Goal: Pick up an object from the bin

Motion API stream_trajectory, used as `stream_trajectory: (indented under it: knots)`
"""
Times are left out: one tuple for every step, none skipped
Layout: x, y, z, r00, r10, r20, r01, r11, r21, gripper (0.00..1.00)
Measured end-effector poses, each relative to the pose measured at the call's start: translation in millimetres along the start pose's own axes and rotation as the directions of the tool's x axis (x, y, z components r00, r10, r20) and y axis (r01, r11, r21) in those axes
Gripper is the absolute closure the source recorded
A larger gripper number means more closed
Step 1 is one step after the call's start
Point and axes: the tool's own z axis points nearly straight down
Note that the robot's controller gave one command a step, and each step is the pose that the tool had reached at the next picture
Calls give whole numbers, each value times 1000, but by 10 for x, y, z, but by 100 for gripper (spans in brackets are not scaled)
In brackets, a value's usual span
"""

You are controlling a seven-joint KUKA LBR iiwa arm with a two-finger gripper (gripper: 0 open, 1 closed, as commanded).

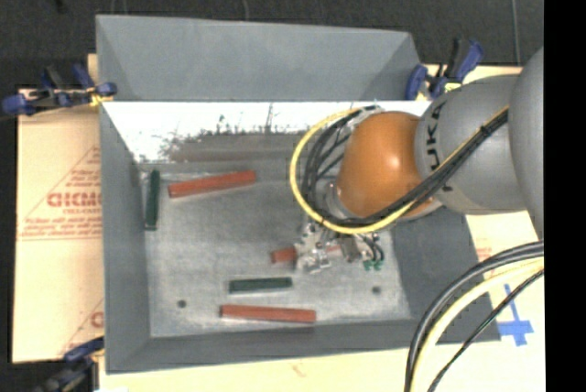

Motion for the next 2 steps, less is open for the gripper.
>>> stream_trajectory:
  knots:
    - [86, -16, -302, 999, -17, -32, 17, 1000, -3, 100]
    - [-39, -3, -975, 999, 20, -32, -20, 1000, -3, 100]
